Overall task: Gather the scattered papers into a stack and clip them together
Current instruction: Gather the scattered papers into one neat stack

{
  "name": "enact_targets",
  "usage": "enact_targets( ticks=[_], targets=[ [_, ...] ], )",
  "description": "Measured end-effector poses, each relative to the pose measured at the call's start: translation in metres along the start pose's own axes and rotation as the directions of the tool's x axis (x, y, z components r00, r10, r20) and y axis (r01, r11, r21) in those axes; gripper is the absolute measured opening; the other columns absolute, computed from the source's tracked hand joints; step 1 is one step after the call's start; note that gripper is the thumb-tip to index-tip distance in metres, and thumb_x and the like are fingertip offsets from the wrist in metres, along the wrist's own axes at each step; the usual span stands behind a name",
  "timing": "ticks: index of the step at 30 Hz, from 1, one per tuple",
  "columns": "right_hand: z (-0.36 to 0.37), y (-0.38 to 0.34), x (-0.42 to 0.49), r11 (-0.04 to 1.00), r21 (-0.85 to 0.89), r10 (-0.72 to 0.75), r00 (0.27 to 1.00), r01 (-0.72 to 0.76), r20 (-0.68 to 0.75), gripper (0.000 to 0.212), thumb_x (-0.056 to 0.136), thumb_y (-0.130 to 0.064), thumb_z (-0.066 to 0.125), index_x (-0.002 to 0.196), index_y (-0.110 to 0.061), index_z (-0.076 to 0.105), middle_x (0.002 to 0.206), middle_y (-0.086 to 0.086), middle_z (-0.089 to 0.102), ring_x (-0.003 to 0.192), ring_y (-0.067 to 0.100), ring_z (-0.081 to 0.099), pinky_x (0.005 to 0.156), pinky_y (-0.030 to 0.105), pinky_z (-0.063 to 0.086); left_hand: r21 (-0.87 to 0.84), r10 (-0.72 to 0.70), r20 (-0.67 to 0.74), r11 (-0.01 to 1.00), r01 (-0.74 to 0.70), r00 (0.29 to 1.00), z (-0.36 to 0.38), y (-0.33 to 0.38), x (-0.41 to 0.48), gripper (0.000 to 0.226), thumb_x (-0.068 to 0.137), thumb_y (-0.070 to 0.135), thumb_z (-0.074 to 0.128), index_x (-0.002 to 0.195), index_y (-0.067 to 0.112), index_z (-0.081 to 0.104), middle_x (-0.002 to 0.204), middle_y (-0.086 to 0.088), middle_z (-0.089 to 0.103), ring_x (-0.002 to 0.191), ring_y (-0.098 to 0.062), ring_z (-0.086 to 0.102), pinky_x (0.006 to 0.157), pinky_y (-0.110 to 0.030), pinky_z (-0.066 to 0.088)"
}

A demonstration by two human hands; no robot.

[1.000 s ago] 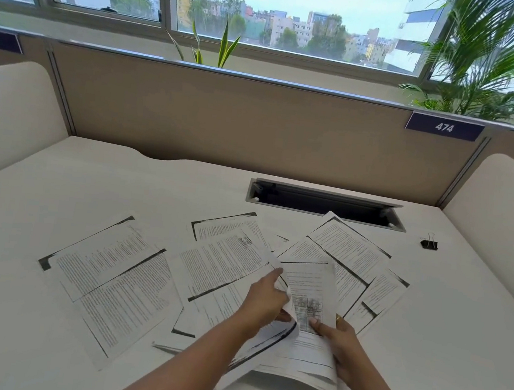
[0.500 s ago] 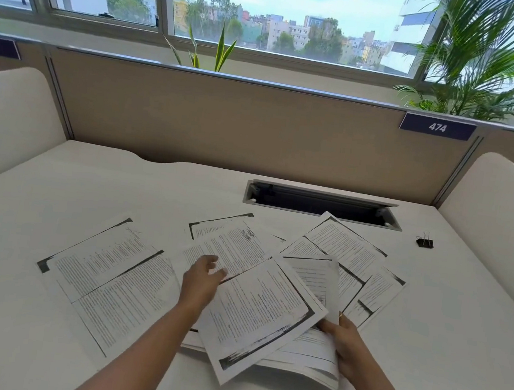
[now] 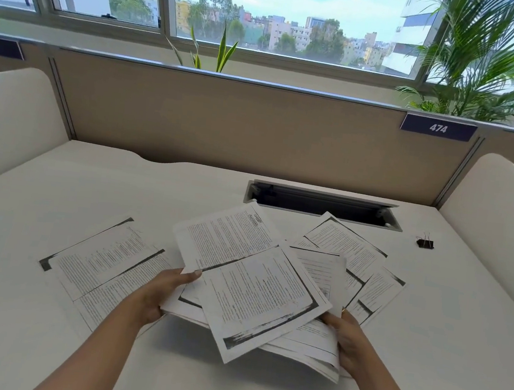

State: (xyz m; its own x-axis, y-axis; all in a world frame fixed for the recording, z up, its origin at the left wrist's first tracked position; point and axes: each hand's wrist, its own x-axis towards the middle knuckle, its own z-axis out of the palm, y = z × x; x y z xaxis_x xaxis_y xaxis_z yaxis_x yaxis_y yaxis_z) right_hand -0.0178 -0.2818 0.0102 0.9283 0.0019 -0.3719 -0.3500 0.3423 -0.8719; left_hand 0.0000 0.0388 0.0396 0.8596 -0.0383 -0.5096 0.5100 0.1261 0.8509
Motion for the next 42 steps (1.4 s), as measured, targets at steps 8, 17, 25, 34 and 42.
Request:
enact_targets(
  ticks=[8,17,25,34,42],
  targets=[
    [-0.007,-0.003,-0.003,0.992,-0.124,0.027,0.999,-0.023,0.024,0.043,0.070,-0.009,0.073,0.110,0.000,0.061,0.097,0.020,0.072,0.084,0.032,0.070,0.067,0.035,0.059,-0.146,-0.009,0.228,0.988,0.044,0.974,-0.010,-0.011,-0.002,0.045,0.073,0.013,0.066,0.117,0.006,0.058,0.116,-0.024,0.064,0.103,-0.042,0.063,0.077,-0.052,0.056],
    [-0.004,-0.008,0.001,0.994,-0.099,-0.052,0.992,0.040,-0.118,0.014,0.085,-0.008,0.059,0.098,-0.006,0.064,0.093,0.015,0.071,0.075,0.025,0.068,0.063,0.033,0.056,-0.138,0.068,0.120,0.989,-0.051,0.990,-0.005,-0.020,-0.003,0.028,0.085,-0.003,0.054,0.113,-0.002,0.057,0.102,-0.024,0.069,0.080,-0.035,0.071,0.062,-0.044,0.059],
    [0.007,-0.010,0.007,0.320,-0.909,-0.775,0.625,0.268,-0.088,0.028,0.079,-0.005,0.066,0.107,-0.006,0.062,0.109,0.011,0.056,0.104,0.030,0.051,0.085,0.042,0.044,-0.153,0.098,0.146,0.985,-0.075,0.985,-0.007,-0.023,-0.003,0.024,0.085,-0.004,0.053,0.107,0.004,0.060,0.093,-0.019,0.072,0.076,-0.033,0.071,0.058,-0.042,0.059],
    [0.041,-0.017,0.008,0.431,-0.856,-0.472,0.880,0.285,0.055,0.037,0.087,-0.031,0.060,0.118,-0.013,0.058,0.101,0.001,0.063,0.091,0.014,0.057,0.079,0.023,0.043,-0.086,0.075,0.177,0.994,-0.061,0.981,-0.004,-0.018,-0.005,0.028,0.080,-0.001,0.058,0.108,0.003,0.058,0.097,-0.021,0.072,0.080,-0.035,0.071,0.062,-0.044,0.059],
    [0.040,-0.025,0.011,0.706,-0.698,-0.203,0.978,0.114,-0.045,0.016,0.085,-0.021,0.064,0.099,-0.015,0.067,0.093,0.002,0.066,0.090,0.018,0.062,0.079,0.029,0.049,-0.095,0.093,0.117,0.992,-0.082,0.989,-0.005,-0.021,-0.005,0.030,0.081,-0.001,0.059,0.111,0.004,0.057,0.099,-0.020,0.071,0.081,-0.035,0.071,0.062,-0.045,0.059]
  ],
)
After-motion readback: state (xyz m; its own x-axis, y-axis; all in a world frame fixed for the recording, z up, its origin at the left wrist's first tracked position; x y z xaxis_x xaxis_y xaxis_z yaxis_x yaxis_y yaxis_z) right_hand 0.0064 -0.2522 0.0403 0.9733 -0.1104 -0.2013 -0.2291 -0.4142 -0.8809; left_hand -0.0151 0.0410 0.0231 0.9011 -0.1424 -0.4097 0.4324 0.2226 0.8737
